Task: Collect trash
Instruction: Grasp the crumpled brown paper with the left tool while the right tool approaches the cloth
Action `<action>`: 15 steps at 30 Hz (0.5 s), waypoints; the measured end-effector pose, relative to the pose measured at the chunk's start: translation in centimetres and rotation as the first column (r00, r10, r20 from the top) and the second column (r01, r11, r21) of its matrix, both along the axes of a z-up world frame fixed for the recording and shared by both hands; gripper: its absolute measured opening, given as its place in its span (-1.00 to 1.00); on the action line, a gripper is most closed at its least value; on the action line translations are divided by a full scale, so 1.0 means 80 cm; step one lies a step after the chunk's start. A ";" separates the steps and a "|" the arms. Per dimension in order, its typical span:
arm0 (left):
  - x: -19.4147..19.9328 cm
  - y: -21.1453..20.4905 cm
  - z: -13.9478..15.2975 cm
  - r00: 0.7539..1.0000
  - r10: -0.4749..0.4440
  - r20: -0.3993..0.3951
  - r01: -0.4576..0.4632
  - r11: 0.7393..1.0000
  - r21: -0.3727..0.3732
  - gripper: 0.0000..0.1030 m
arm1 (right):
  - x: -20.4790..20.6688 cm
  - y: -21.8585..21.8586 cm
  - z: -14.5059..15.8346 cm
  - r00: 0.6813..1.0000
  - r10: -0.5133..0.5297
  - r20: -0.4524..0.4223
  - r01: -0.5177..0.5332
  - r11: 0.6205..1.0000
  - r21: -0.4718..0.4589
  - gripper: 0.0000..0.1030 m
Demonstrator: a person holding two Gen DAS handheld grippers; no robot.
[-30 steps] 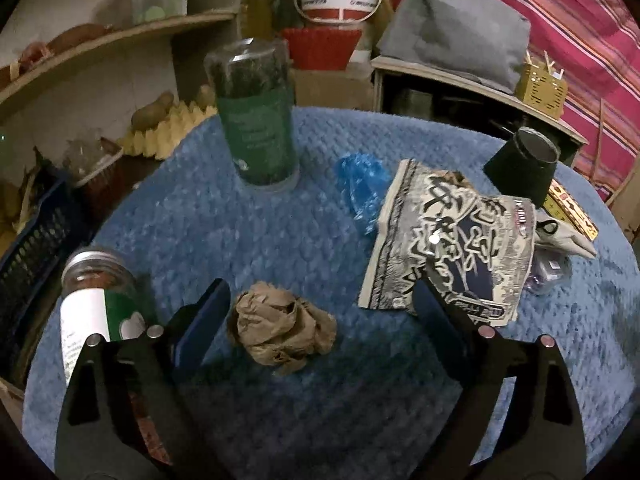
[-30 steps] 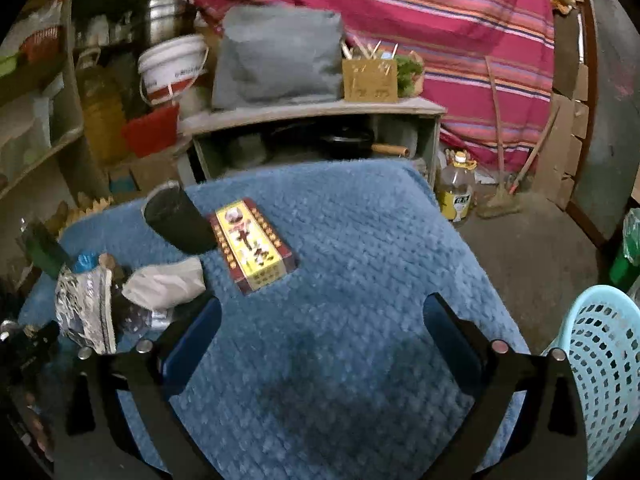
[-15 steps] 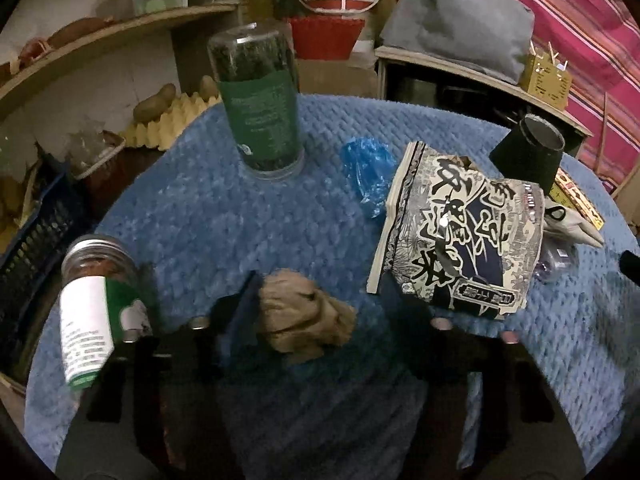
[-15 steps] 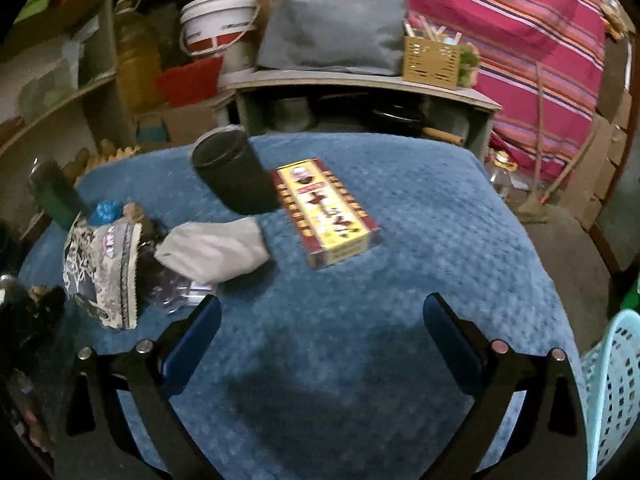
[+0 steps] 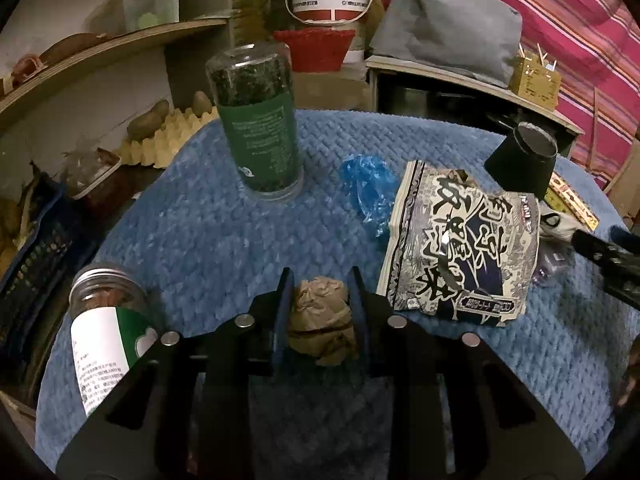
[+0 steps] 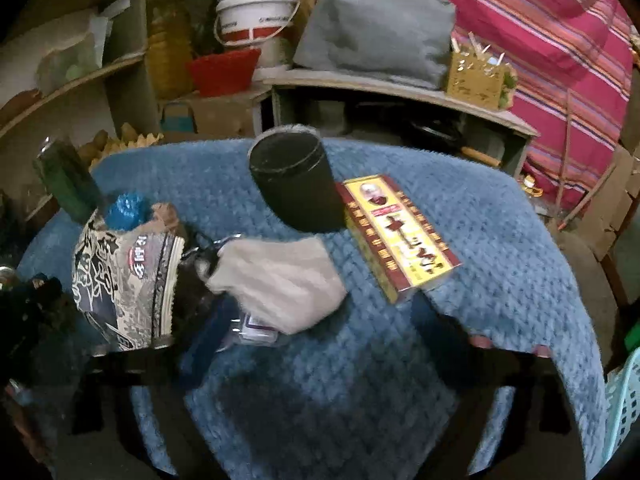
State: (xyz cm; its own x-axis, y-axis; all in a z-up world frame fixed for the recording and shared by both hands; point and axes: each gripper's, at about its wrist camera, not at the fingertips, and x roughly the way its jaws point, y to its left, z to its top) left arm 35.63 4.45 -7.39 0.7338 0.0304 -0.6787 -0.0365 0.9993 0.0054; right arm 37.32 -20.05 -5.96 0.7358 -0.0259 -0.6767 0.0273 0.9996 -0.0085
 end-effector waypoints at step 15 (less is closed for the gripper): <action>-0.028 -0.014 0.034 0.995 -0.033 0.096 0.034 0.999 -0.003 -0.50 | -0.029 -0.030 0.014 0.999 0.009 0.034 -0.011 0.999 0.052 -0.65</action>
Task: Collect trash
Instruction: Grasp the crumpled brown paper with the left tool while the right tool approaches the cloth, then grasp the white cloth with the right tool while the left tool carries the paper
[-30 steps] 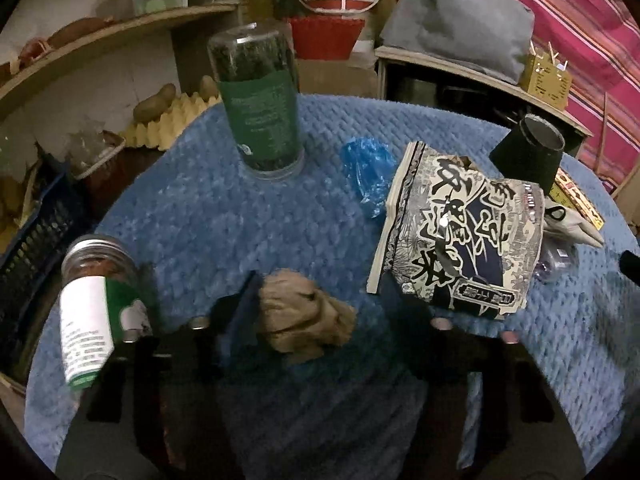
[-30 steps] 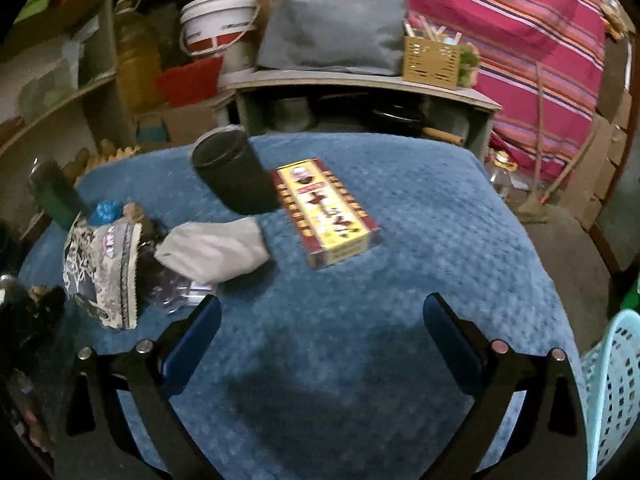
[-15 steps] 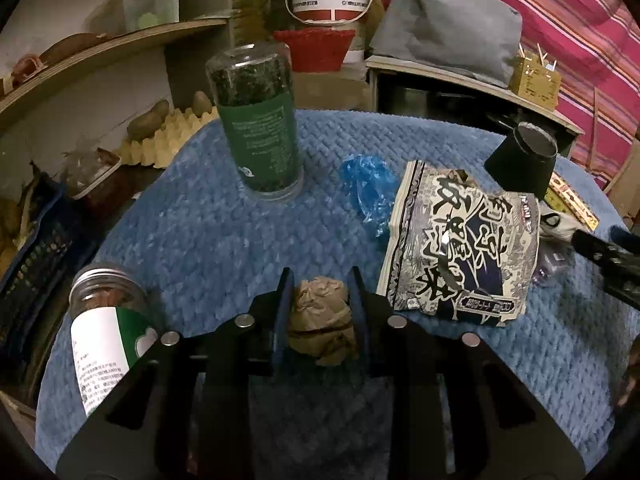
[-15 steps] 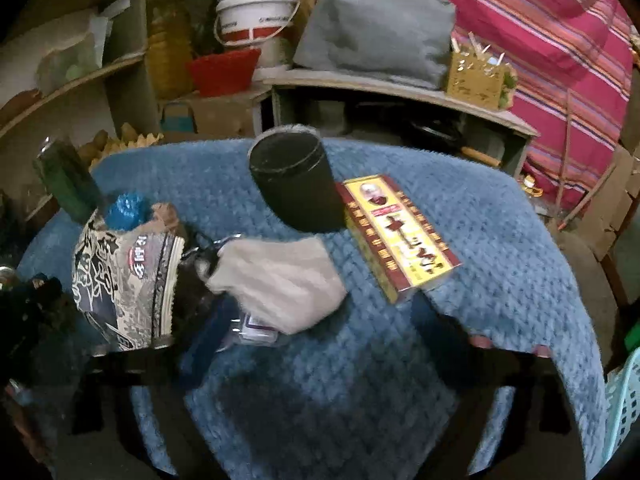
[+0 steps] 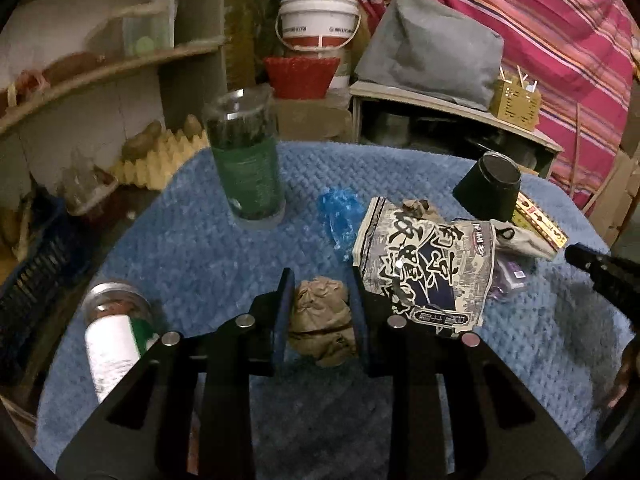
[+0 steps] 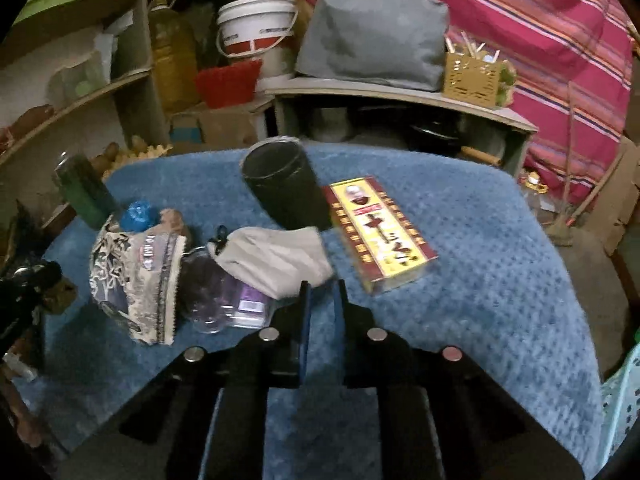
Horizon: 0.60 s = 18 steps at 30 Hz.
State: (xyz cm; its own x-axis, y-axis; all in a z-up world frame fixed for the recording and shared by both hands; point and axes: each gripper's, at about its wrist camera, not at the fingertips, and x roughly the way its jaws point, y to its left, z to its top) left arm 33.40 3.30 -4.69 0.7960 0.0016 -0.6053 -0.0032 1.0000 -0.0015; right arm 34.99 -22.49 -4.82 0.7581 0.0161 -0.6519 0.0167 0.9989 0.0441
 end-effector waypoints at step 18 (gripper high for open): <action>0.010 -0.006 0.009 0.999 -0.004 0.050 0.004 1.000 -0.007 -0.50 | 0.068 0.006 -0.032 0.998 -0.032 -0.055 0.039 0.990 0.137 0.46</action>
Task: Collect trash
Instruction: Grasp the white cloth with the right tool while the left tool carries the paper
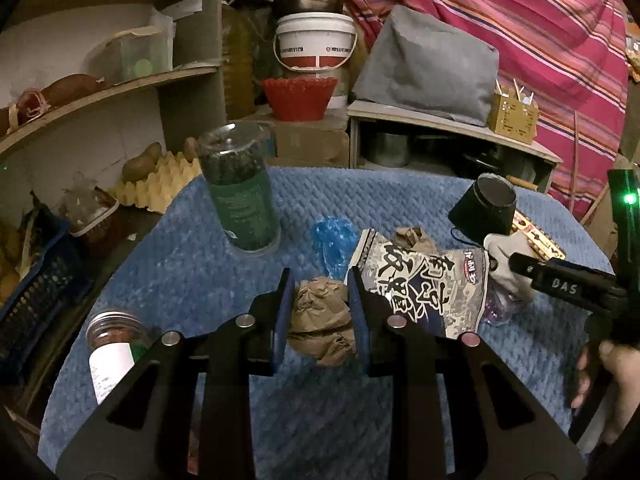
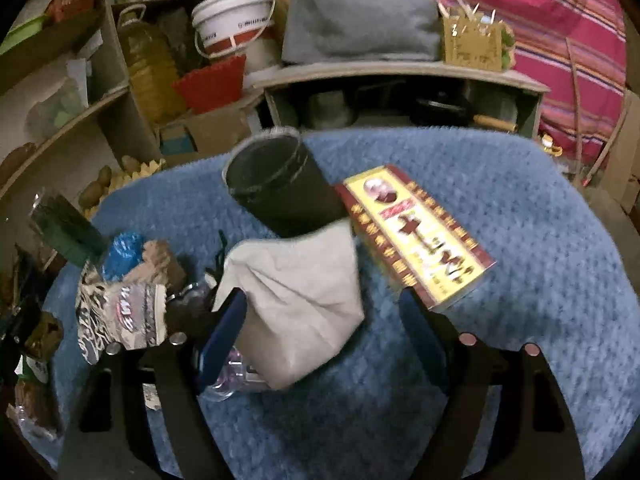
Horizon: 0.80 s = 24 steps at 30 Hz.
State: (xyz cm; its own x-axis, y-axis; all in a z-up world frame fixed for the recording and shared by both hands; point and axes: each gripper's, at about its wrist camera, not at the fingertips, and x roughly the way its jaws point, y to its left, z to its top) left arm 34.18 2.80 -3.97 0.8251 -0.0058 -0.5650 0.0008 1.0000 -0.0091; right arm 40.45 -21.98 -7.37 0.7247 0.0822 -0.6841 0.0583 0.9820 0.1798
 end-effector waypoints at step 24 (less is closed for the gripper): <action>-0.025 -0.043 0.019 0.997 -0.067 0.033 0.068 0.996 -0.052 -0.52 | -0.140 -0.080 0.075 0.992 -0.016 0.125 0.030 0.994 -0.108 -0.60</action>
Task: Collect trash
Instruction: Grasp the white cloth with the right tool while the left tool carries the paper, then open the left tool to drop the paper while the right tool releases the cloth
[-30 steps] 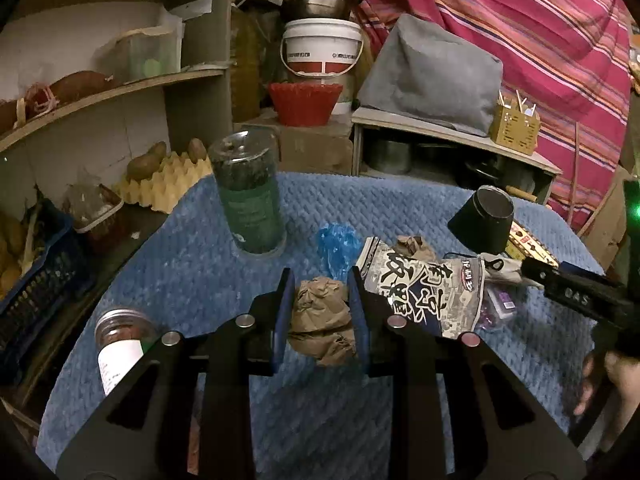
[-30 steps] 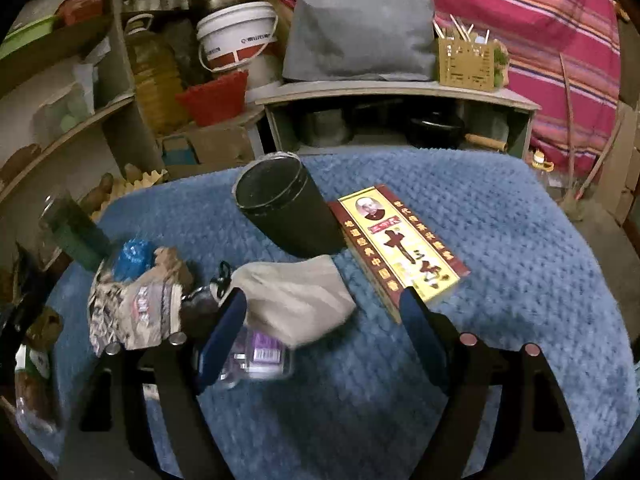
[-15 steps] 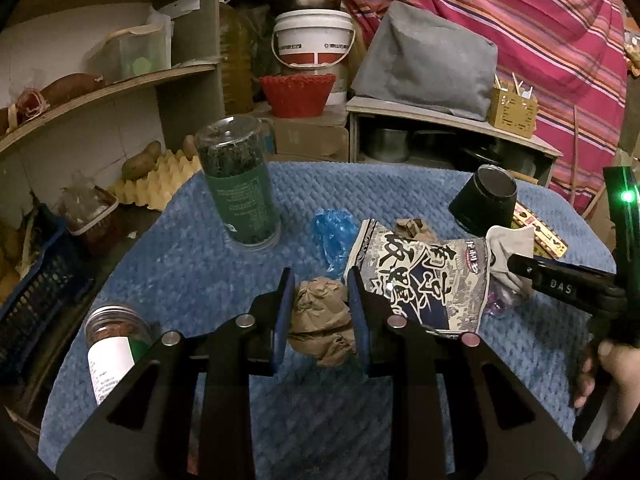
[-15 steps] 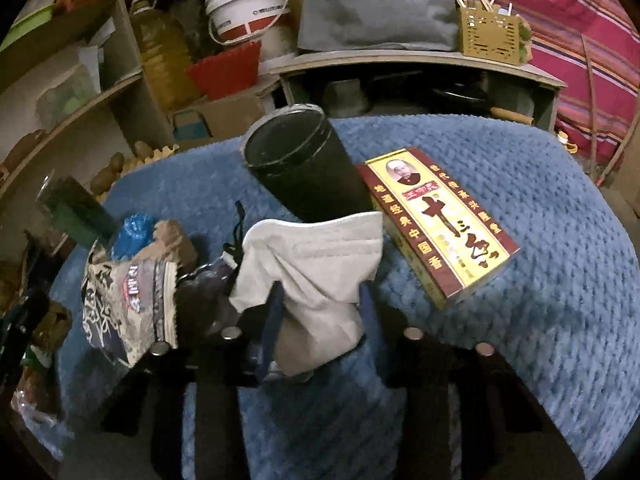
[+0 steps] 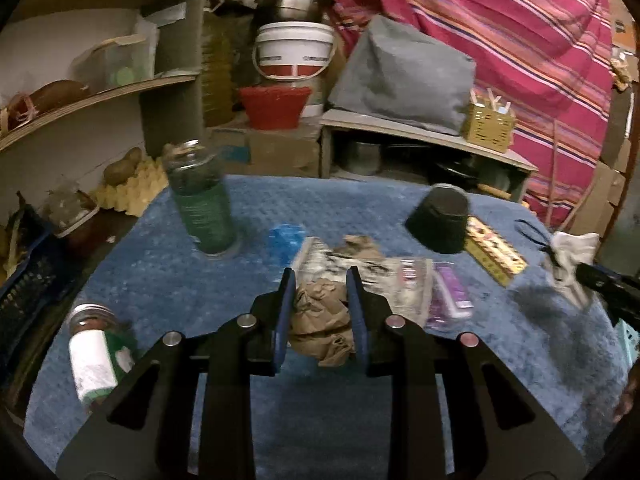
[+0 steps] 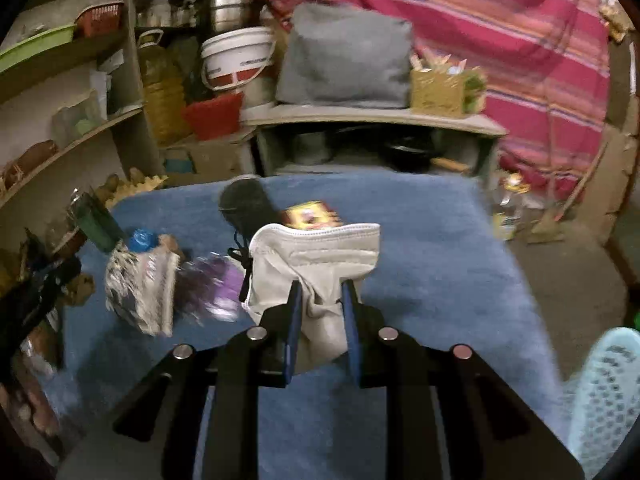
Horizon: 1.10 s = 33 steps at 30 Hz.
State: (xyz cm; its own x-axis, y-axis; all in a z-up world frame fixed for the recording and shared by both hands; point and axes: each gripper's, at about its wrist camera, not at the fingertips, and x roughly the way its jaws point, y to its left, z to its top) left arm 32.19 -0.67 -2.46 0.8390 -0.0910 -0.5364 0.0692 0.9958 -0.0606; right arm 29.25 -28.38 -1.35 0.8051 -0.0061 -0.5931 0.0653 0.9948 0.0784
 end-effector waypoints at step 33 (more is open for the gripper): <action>-0.172 -0.522 0.002 0.790 -0.613 -0.021 0.613 0.790 0.001 -0.51 | -0.261 -0.395 -0.011 0.885 -0.463 -0.057 0.464 0.886 0.005 -0.59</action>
